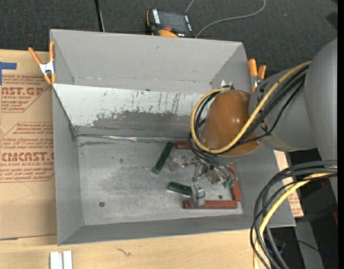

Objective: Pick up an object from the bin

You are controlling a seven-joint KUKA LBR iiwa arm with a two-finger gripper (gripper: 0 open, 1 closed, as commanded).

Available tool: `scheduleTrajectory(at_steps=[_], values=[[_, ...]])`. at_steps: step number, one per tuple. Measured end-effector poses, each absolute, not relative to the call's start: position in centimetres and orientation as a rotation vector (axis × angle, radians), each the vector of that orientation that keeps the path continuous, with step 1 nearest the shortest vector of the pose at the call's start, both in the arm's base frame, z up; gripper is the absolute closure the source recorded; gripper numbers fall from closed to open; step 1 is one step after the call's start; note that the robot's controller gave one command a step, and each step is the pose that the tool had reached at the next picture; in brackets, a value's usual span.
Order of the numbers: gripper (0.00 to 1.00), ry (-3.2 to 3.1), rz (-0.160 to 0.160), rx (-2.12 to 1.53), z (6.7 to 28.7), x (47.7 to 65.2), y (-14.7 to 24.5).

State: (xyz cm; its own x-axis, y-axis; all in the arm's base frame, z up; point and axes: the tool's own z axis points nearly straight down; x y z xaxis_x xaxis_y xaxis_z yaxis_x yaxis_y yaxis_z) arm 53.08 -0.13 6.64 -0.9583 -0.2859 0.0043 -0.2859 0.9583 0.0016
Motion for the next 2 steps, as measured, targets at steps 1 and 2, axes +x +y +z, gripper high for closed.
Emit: scheduleTrajectory(at_steps=[1,2], values=[[1.00,-3.110,0.001,0.454,7.0,53.2,-0.1],[1.00,-3.125,0.006,0.428,20.9,58.6,-4.7]])
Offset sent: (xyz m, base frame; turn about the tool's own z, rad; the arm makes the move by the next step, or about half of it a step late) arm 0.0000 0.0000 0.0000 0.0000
